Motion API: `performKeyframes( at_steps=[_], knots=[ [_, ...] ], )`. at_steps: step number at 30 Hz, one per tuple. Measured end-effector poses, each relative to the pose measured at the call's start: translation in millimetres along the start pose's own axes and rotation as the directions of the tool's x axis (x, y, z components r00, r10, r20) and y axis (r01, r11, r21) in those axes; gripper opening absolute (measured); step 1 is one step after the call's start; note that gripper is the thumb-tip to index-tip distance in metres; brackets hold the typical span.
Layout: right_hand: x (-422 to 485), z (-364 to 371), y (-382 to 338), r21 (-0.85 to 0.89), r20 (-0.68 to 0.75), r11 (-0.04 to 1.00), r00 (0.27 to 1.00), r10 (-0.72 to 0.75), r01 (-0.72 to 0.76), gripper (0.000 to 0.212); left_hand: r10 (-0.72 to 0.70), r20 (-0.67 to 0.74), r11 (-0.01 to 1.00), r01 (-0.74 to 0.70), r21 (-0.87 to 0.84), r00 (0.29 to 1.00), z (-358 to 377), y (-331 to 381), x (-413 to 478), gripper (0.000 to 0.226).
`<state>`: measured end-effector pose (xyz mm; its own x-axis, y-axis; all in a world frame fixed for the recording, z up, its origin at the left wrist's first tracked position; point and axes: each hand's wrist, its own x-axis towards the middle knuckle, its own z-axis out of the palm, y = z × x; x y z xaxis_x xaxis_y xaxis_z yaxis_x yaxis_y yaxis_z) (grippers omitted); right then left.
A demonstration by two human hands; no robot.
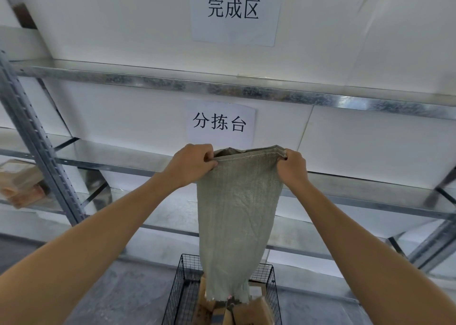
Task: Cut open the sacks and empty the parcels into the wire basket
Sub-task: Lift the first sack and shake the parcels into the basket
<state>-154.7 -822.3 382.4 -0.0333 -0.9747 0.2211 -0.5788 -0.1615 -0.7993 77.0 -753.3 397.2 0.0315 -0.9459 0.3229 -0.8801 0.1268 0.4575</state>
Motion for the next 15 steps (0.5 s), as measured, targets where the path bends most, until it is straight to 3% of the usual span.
performKeyframes(
  at_steps=[4,6,8,12,15],
  knots=[
    [-2.4,5.3,-0.1,0.065,0.068,0.998,0.997,-0.030,0.026,0.022,-0.186,0.046,0.974,0.190,-0.121,0.981,-3.2,-10.4,8.1,0.045],
    [-5.2,10.8,-1.9,0.090,0.083,0.995,0.995,-0.053,0.046,0.022,-0.271,0.077,0.960,0.276,-0.058,0.960,-3.7,-15.4,14.6,0.049],
    [-7.5,17.2,-6.0,0.105,0.089,0.992,0.993,-0.078,0.068,0.023,-0.332,0.127,0.943,0.326,0.069,0.935,-1.8,-20.3,19.9,0.046],
    [-10.1,26.6,-13.9,0.127,0.103,0.987,0.989,-0.108,0.095,0.027,-0.423,0.256,0.900,0.370,0.230,0.869,1.9,-25.0,24.1,0.017],
    [-12.4,31.2,-16.8,0.153,0.111,0.982,0.986,-0.126,0.108,0.027,-0.453,0.262,0.867,0.353,0.352,0.852,6.8,-24.6,23.0,0.017]
  ],
)
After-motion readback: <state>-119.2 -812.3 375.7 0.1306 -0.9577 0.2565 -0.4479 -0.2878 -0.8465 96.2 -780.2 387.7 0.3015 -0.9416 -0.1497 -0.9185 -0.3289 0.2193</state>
